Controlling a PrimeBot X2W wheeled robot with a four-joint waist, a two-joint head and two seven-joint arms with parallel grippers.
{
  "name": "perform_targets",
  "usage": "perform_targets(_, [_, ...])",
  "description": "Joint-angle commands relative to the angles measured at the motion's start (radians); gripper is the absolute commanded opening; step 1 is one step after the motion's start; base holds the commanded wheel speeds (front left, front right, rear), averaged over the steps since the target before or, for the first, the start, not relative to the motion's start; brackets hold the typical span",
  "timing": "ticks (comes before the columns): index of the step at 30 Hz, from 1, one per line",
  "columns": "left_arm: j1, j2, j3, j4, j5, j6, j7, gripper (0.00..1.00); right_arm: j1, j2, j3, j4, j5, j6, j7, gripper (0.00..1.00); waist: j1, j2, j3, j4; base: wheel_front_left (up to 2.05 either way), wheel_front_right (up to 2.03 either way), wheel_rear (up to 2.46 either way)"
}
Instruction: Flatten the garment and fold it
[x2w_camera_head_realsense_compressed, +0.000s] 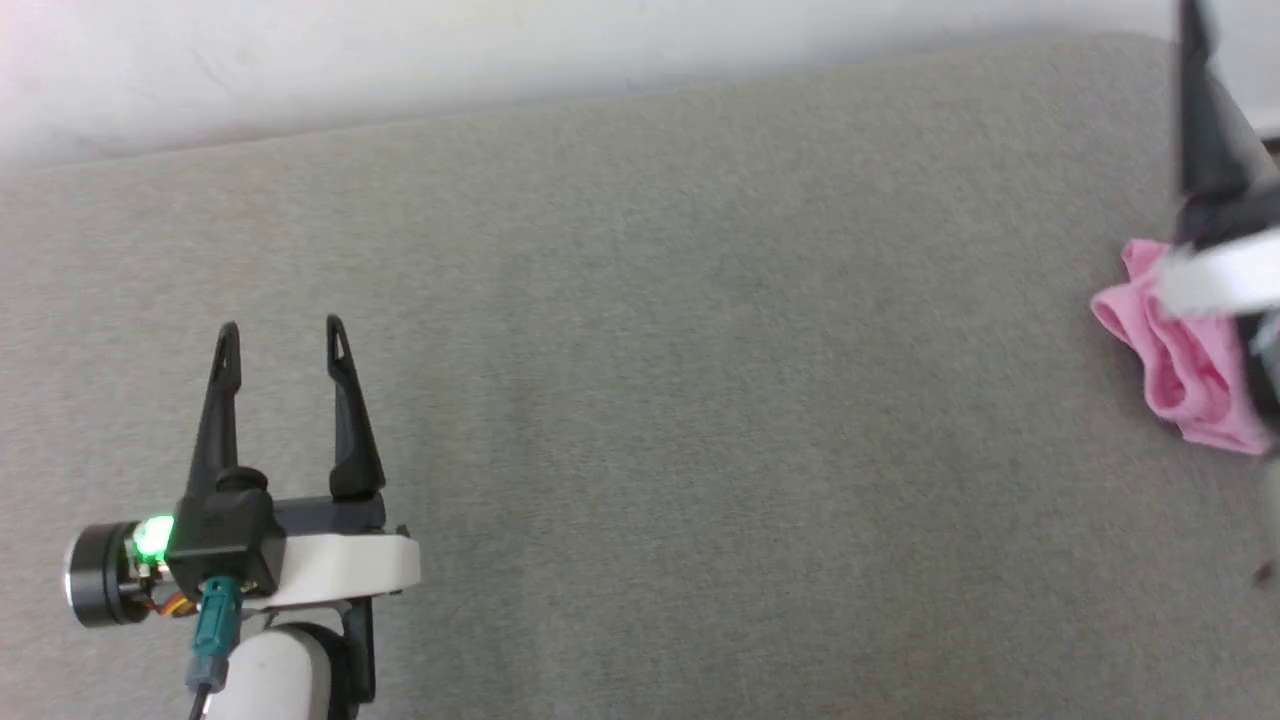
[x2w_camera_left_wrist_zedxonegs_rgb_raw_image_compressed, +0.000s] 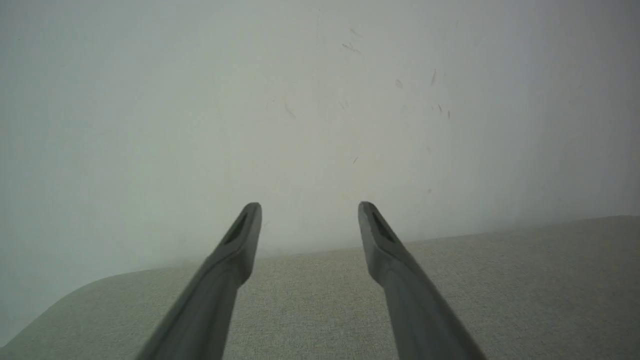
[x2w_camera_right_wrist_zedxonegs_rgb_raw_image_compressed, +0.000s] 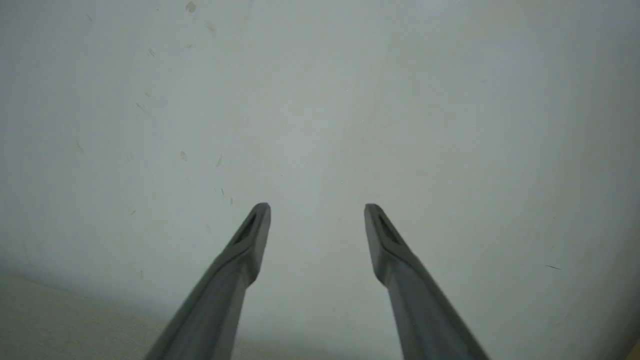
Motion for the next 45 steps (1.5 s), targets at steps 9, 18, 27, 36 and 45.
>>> perform_targets(9, [0.061,-0.027,0.011,0.083,-0.010,-0.029,-0.005,1.00,0.288,0.179,0.005,-0.066,0.013,-0.002,-0.004,1.00,0.0001,0.0000,-0.107,0.075,0.00,0.00,0.00])
perform_targets(18, [0.103,-0.040,0.031,0.138,-0.011,-0.060,-0.005,1.00,0.507,0.281,-0.038,-0.140,-0.050,-0.002,-0.004,1.00,0.0001,0.0000,-0.171,0.096,0.00,0.00,0.00])
perform_targets(27, [0.138,-0.055,0.037,0.151,-0.005,-0.080,-0.005,1.00,0.589,0.299,-0.038,-0.183,-0.074,-0.002,-0.004,1.00,0.0001,0.0000,-0.190,0.108,0.00,0.00,0.00])
perform_targets(36, [0.118,-0.052,0.032,0.145,-0.007,-0.083,0.011,0.00,0.580,0.294,-0.035,-0.177,-0.069,0.000,0.011,0.00,0.0002,0.0000,-0.191,0.108,0.00,0.00,0.00])
perform_targets(45, [0.117,-0.056,0.034,0.143,-0.004,-0.093,0.030,0.00,0.583,0.295,-0.035,-0.179,-0.076,0.000,0.029,0.00,0.0002,0.0000,-0.194,0.109,0.00,0.00,0.00])
